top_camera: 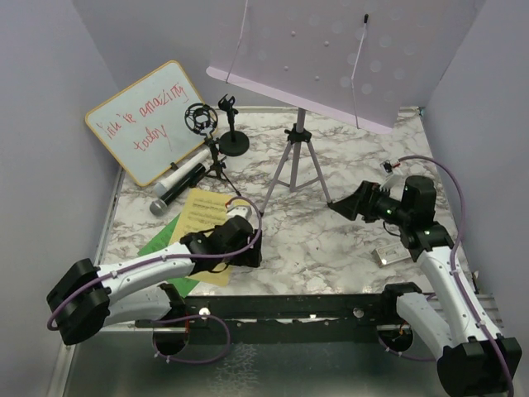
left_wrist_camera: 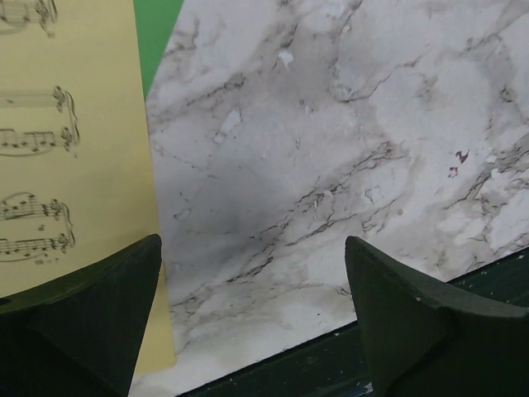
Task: Pack up the instrument practice props
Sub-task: Place the sheet music at the center of the board.
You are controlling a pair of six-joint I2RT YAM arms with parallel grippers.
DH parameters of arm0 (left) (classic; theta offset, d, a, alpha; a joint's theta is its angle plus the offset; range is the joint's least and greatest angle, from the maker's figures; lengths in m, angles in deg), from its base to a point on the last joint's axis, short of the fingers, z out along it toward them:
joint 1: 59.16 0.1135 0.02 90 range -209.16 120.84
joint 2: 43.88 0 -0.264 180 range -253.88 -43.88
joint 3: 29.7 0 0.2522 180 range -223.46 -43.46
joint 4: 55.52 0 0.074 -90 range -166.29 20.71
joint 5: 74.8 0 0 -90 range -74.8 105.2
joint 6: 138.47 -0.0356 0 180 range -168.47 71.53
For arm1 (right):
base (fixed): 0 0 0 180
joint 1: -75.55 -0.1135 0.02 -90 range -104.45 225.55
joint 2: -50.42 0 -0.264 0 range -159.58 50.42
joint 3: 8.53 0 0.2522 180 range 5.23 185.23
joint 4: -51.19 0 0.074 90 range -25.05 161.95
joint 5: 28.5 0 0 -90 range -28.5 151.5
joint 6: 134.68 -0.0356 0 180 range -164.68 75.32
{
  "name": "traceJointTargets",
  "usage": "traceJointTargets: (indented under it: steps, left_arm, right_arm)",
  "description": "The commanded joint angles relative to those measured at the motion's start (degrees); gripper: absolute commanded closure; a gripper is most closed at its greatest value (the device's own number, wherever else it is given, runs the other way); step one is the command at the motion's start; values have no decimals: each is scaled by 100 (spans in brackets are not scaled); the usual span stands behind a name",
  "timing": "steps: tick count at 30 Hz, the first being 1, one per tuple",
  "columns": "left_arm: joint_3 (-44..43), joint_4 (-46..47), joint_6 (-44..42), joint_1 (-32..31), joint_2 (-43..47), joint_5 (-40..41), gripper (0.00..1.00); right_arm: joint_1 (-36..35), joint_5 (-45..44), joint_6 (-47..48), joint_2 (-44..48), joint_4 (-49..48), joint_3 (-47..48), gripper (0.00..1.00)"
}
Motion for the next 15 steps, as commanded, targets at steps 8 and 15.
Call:
traceJointTargets:
  steps: [8,15]
  left_arm:
    - [561,1033,1285,-508,-681,294,9]
    - [624,-237,2121,-506,-564,730,10]
  right_arm:
    - [-194,-95,120,246,-359,-131,12]
    - [-288,-238,168,352,-370,-177,12]
